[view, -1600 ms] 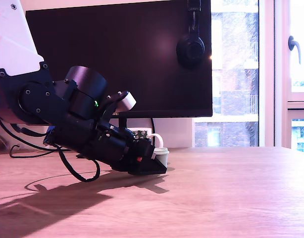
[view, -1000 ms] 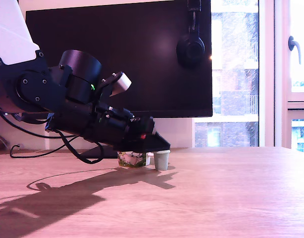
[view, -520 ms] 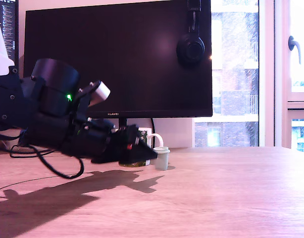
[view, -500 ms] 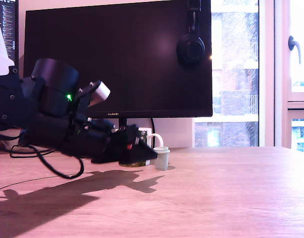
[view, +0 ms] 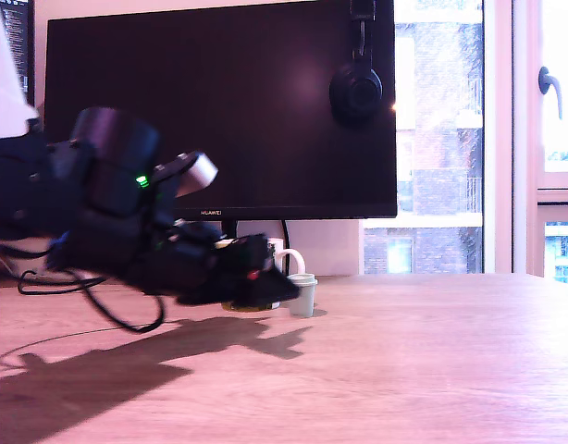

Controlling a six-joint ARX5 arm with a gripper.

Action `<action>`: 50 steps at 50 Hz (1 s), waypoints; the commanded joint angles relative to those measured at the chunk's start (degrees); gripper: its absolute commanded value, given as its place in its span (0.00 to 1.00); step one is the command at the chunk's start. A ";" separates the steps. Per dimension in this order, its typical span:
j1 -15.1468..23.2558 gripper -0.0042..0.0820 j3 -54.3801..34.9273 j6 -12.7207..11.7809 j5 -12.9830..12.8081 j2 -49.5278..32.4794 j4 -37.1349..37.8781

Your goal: Pick up the coffee capsules from the table one by one and drop them inside the nearest coffee cup

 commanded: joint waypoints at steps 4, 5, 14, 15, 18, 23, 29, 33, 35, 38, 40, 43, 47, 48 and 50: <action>-0.74 0.69 2.73 -0.44 -1.03 2.03 -0.55; -0.74 0.69 3.06 -0.59 -1.11 2.21 -0.87; -0.79 0.69 4.96 -1.27 -2.03 3.26 -3.26; -0.79 0.69 5.20 -1.33 -2.03 3.34 -3.52; -0.83 0.69 5.90 -1.64 -2.08 3.43 -4.44; -0.94 0.69 7.06 -1.88 -2.25 4.07 -5.79; -1.09 0.69 8.17 -3.15 -2.75 4.68 -6.54; -1.33 0.68 9.29 -3.23 -2.91 5.20 -7.93; -1.44 0.68 9.97 -3.23 -2.89 5.64 -8.68; -1.62 0.68 10.75 -3.56 -2.89 6.01 -9.20; -1.73 0.68 11.15 -4.09 -2.91 6.05 -9.64; -1.81 0.68 11.74 -4.22 -2.95 6.16 -10.25; -1.81 0.66 12.52 -4.28 -3.76 6.54 -11.37; -1.81 0.65 12.74 -4.28 -3.76 6.75 -11.61; -1.81 0.64 13.14 -4.66 -3.91 7.06 -12.48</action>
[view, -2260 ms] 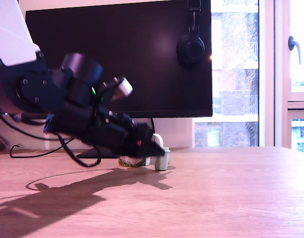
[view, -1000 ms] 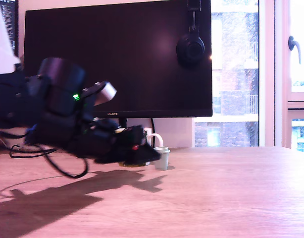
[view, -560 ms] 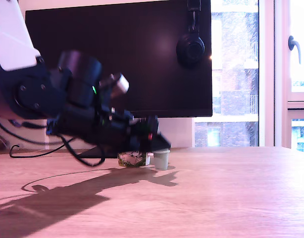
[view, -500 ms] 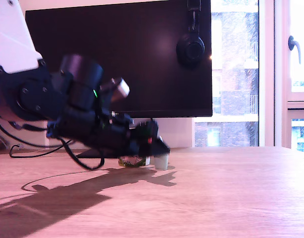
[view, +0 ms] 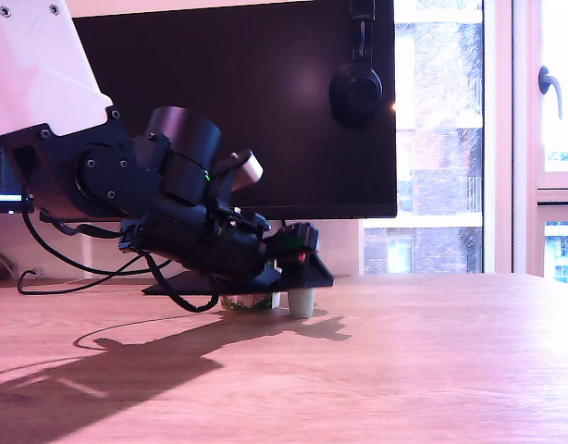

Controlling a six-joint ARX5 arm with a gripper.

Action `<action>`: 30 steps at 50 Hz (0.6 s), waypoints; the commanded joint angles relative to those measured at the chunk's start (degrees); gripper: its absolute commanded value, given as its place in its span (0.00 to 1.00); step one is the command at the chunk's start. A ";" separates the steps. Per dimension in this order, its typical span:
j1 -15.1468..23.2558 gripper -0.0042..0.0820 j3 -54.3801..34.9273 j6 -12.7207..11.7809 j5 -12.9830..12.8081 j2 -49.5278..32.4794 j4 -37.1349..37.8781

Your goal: Pick up the coffee capsules from the table one by one and drop them inside the nearest coffee cup

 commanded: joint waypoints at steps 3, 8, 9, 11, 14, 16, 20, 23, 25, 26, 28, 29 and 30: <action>-0.22 0.64 1.27 -0.57 -0.13 2.97 -0.92; -0.50 0.63 1.40 -0.57 -0.20 3.10 -0.79; -0.55 0.63 1.42 -0.57 -0.20 3.13 -0.85; -0.59 0.60 1.53 -0.57 -0.22 3.17 -1.11; -0.59 0.56 1.57 -0.55 -0.31 3.19 -1.66; -0.59 0.51 1.57 -0.55 -0.52 3.19 -1.92; -0.59 0.41 1.57 -0.55 -0.68 3.19 -2.14; -0.59 0.33 1.57 -0.52 -0.68 3.19 -2.08; -0.59 0.30 1.57 -0.52 -0.68 3.19 -2.03; -0.59 0.30 1.57 -0.52 -0.68 3.19 -2.03; -0.59 0.29 1.57 -0.50 -0.66 3.19 -2.05; -0.59 0.29 1.57 -0.50 -0.66 3.19 -2.08; -0.59 0.29 1.57 -0.50 -0.63 3.19 -2.08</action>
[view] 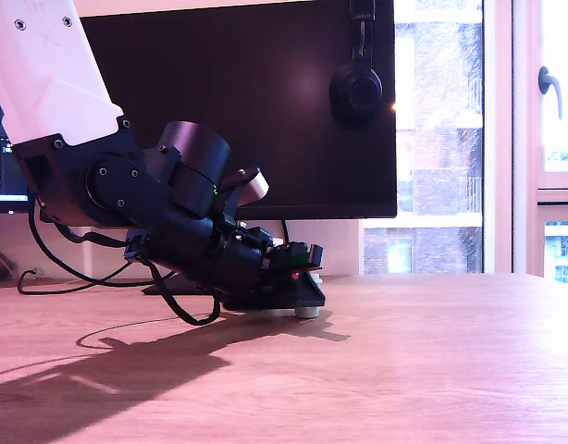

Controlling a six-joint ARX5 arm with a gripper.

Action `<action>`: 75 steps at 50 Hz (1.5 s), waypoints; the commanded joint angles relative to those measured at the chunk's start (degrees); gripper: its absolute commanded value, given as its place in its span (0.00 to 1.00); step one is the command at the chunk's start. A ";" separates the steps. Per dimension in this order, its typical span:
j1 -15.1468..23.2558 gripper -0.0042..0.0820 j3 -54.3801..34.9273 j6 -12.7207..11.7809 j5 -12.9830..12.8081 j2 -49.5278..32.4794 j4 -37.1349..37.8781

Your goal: Pick up the coffee capsules from the table one by one and drop them inside the nearest coffee cup

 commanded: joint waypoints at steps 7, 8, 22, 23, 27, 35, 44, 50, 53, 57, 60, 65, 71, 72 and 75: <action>-0.26 0.29 0.24 -0.11 0.00 1.44 0.74; -0.26 0.30 0.24 -0.13 0.02 1.42 0.90; -0.26 0.30 0.02 0.09 2.45 -1.95 -1.44; -0.26 0.30 -0.11 0.09 2.47 -2.40 -1.77; -0.24 0.30 -1.09 0.31 2.60 -4.44 -2.64; -0.11 0.30 -5.46 0.50 2.58 -9.11 -2.60; 0.26 0.30 -11.80 1.70 2.56 -15.89 -2.64; 1.09 0.30 -15.74 1.77 2.36 -20.41 -2.75; 1.75 0.30 -17.16 1.81 2.05 -22.40 -3.45; 2.89 0.30 -18.86 2.10 1.25 -25.00 -4.37; 3.63 0.30 -19.71 3.04 0.79 -26.40 -4.83; 4.98 0.30 -19.82 3.72 -0.15 -27.93 -6.71; 5.99 0.30 -19.80 4.85 -1.31 -28.37 -7.08; 6.10 0.30 -19.76 4.85 -1.33 -28.37 -7.10; 6.34 0.30 -19.56 4.94 -1.64 -28.37 -7.28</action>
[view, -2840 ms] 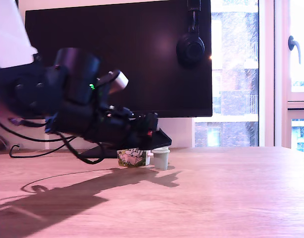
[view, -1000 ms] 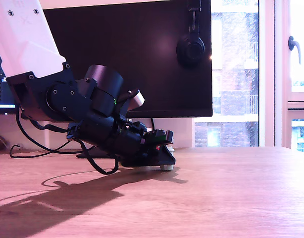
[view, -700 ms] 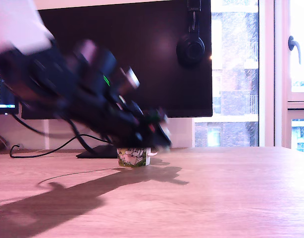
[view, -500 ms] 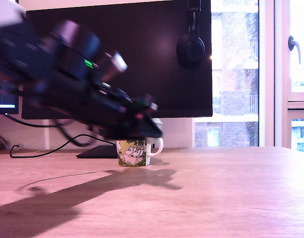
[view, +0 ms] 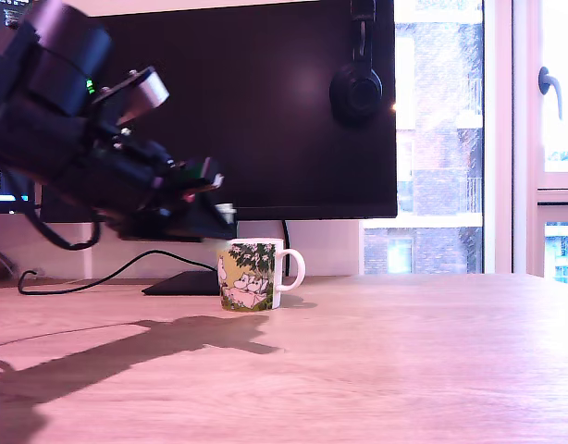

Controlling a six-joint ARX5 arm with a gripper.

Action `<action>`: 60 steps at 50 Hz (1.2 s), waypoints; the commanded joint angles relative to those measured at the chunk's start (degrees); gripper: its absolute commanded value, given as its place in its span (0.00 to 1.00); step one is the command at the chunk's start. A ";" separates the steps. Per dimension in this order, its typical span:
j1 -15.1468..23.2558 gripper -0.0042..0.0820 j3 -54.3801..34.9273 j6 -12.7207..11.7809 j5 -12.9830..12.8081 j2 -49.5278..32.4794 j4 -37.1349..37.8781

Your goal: Pick up the coffee capsules from the table one by one and drop them inside the nearest coffee cup

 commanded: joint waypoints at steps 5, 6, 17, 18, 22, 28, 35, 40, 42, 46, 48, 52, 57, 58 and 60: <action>-0.04 0.30 0.81 1.55 -0.09 -0.37 -1.64; -0.04 0.30 1.33 1.68 -0.09 -0.37 -2.36; -0.04 0.30 7.78 3.32 -0.55 -0.26 -11.19; -0.02 0.30 8.31 3.32 -0.55 -0.22 -11.96; 0.26 0.30 10.51 3.32 -0.68 0.33 -14.25; 0.44 0.30 14.27 3.32 -1.55 2.08 -17.84; 0.55 0.30 19.74 3.58 -1.75 4.96 -21.84; 0.55 0.30 24.35 4.85 -1.84 7.39 -26.12; 0.55 0.30 26.29 4.90 -1.86 8.44 -27.78; 0.70 0.30 29.94 5.46 -1.88 10.34 -31.34; 0.83 0.30 31.78 5.92 -1.92 11.30 -33.05; 0.92 0.30 35.36 6.23 -1.92 13.29 -36.46; 1.22 0.30 39.76 6.82 -1.97 15.61 -40.72; 1.27 0.30 40.85 7.13 -2.03 16.24 -41.81; 1.29 0.30 42.51 7.13 -2.36 17.20 -43.28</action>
